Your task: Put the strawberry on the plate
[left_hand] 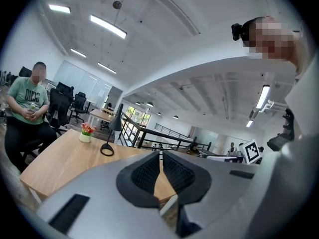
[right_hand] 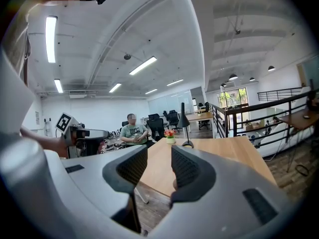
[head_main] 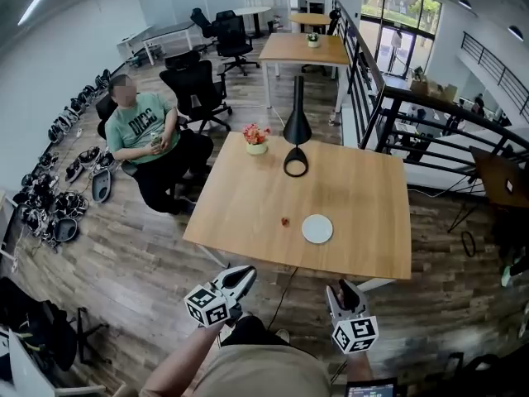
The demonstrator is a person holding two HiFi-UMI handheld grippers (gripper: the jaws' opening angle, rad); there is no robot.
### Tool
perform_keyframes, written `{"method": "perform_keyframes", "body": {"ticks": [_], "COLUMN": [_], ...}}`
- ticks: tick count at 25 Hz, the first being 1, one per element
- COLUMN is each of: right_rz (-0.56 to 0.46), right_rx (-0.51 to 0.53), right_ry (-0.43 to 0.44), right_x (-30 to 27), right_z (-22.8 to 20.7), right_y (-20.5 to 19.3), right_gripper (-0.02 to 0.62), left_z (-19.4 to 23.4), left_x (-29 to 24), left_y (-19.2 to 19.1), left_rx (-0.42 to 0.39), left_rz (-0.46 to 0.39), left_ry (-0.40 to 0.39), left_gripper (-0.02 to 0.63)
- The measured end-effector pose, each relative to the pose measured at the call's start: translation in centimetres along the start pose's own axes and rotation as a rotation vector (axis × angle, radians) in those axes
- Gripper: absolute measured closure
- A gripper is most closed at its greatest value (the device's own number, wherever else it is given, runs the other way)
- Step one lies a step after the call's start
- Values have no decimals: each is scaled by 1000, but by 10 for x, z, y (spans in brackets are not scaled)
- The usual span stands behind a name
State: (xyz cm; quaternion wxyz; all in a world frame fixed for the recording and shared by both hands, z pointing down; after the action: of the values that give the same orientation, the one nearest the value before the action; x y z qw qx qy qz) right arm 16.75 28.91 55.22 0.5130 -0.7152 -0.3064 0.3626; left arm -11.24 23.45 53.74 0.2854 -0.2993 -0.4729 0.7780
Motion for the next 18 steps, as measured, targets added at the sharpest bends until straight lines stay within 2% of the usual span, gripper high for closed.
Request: {"method": "perform_keyframes", "body": {"ticks": [6, 9, 15, 18], "right_rz": [38, 44, 82, 87], "right_rx": [31, 66, 69, 61], "right_ry": [5, -8, -34, -53], "right_x": [-15, -46, -83, -103], "right_z": [13, 22, -3, -14], "right_y": [8, 16, 23, 32], "right_gripper": [445, 445, 445, 445], "left_z": [15, 44, 71, 84], "left_x": [11, 8, -45, -67], "left_y": [8, 24, 17, 25], "left_rx": [16, 28, 50, 47], "left_rz": [7, -17, 34, 52], "left_ry": [10, -1, -32, -40], "left_gripper": [601, 601, 601, 601]}}
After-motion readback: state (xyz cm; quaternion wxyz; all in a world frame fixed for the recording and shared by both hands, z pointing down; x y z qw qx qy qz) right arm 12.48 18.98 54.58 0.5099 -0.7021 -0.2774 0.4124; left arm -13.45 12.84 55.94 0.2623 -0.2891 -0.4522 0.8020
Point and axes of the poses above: the fingertips, and each gripper's own axes: x backward along the fingers, z to its left, y out of its top, the point moved 5 cm from there along x, backward along the fingers, and after that the axes turned 9 degrees about y, right-handed, at the moved point
